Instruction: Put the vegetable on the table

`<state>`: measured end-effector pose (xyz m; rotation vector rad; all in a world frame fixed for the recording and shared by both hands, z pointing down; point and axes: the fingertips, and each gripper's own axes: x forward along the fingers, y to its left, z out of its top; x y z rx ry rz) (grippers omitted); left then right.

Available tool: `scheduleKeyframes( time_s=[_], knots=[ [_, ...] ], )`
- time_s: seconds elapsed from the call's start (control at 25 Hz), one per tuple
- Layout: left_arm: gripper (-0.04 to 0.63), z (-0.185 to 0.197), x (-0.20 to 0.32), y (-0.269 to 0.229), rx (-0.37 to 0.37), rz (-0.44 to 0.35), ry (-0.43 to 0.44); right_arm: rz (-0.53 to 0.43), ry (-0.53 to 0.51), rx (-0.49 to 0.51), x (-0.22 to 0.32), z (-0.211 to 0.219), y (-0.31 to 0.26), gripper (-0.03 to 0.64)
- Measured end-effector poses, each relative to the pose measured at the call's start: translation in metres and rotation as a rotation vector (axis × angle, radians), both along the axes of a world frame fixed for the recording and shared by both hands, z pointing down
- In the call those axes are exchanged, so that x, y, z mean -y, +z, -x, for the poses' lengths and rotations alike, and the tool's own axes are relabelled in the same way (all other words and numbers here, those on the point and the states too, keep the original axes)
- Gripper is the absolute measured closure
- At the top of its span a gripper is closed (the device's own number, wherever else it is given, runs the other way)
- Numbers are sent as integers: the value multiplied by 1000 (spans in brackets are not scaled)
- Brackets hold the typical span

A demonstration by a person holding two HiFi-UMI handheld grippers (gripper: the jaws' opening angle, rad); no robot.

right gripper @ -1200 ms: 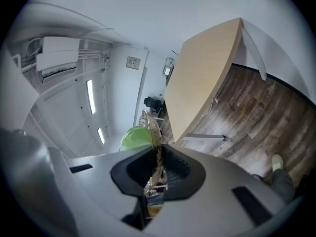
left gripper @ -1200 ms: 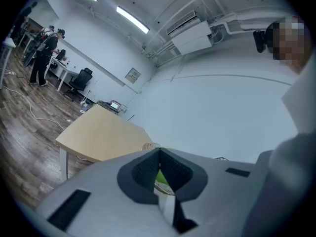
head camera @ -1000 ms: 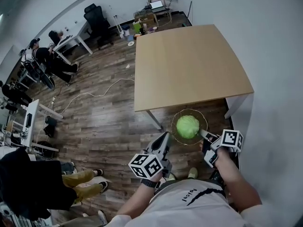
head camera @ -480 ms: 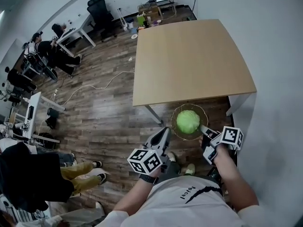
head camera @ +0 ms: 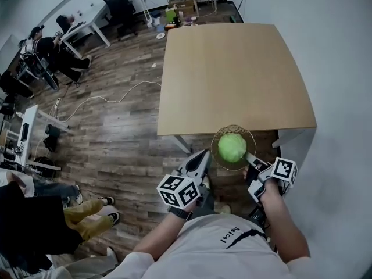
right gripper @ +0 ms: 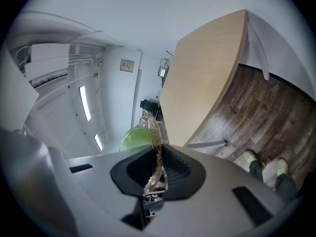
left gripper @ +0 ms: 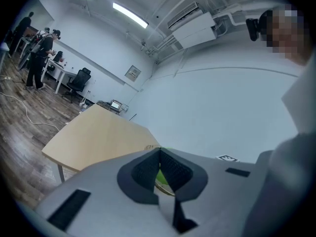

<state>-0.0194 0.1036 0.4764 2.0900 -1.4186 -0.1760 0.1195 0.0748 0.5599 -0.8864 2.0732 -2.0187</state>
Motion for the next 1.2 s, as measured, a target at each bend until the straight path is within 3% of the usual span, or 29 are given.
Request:
scheduleKeyframes(
  time_s=[0.4, 0.6, 0.84, 1.2],
  knots=[
    [582, 66, 109, 11, 11, -29, 101, 22, 141, -18, 87, 52, 23, 580],
    [581, 78, 147, 36, 0, -20, 145, 48, 191, -39, 113, 63, 50, 580],
    [581, 79, 193, 43, -9, -1, 169, 90, 205, -62, 156, 67, 64, 578],
    [581, 74, 264, 65, 19, 22, 161, 138, 132, -64, 226, 68, 122, 578]
  ],
)
